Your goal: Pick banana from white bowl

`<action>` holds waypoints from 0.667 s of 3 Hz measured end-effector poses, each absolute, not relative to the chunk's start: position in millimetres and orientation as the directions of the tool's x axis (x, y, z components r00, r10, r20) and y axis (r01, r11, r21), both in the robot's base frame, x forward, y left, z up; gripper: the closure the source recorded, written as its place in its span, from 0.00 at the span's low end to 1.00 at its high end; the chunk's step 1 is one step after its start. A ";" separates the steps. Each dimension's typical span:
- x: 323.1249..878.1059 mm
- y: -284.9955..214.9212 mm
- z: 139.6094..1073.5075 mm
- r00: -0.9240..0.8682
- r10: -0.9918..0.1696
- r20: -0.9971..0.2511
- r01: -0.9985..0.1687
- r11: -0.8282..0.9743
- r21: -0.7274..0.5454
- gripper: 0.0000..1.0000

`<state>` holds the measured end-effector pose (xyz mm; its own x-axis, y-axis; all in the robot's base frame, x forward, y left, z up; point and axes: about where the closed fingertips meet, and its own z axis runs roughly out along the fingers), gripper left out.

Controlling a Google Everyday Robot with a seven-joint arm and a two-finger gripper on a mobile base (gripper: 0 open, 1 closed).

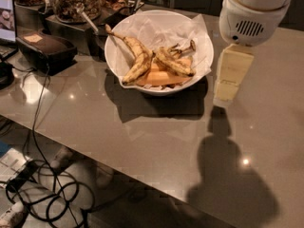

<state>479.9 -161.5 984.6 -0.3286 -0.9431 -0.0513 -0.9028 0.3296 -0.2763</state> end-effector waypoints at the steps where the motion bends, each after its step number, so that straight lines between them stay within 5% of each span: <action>1: 514.7 -125.6 980.5 -0.312 -0.945 -0.098 -0.924 0.326 -0.202 0.00; 2: 520.1 -123.1 982.4 -0.310 -0.943 -0.117 -0.915 0.330 -0.234 0.00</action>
Offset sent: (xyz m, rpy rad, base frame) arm 0.0284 0.0391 -0.0139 0.0487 0.1915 0.0004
